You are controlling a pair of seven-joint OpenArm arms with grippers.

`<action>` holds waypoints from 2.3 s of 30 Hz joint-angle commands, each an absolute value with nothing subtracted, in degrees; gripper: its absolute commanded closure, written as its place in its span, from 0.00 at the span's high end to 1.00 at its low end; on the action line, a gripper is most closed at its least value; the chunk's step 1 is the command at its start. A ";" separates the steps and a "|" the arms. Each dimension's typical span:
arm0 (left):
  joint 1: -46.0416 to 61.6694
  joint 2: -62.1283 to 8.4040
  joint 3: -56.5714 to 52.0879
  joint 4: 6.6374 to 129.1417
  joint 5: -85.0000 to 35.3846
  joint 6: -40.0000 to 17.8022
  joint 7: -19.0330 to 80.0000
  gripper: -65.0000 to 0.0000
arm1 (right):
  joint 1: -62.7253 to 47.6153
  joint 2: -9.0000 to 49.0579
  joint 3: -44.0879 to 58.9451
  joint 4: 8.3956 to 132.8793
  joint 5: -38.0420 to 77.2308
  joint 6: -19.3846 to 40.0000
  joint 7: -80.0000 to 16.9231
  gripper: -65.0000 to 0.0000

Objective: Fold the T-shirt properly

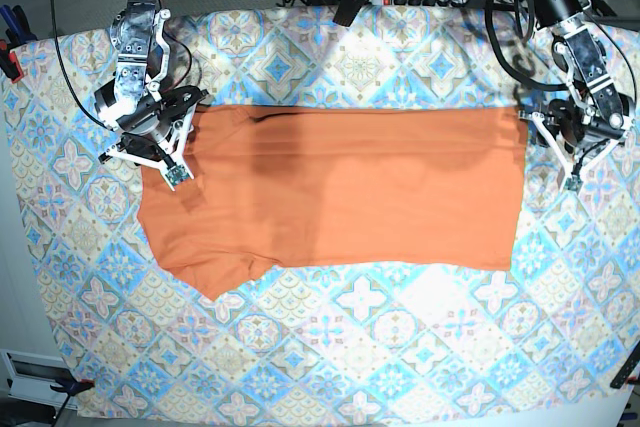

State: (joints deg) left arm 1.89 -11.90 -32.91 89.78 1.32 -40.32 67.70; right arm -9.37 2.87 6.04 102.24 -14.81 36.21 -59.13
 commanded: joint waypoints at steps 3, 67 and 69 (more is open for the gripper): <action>1.36 -12.79 -33.10 90.59 1.10 -40.00 67.12 0.43 | -7.60 3.30 6.29 103.25 -14.81 36.09 -58.68 0.42; 3.38 -18.59 -26.42 77.85 -15.34 -40.00 63.60 0.64 | -8.75 0.31 18.33 107.12 -14.46 40.00 -63.52 0.67; 3.21 -17.80 -26.68 77.85 -15.34 -40.00 63.60 0.64 | -8.75 -0.48 19.91 107.12 -14.46 40.00 -63.52 0.67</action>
State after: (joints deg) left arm 3.79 -16.69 -26.13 76.97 -15.07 -40.14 64.03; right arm -9.37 -0.86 19.86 106.39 -14.46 40.27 -63.99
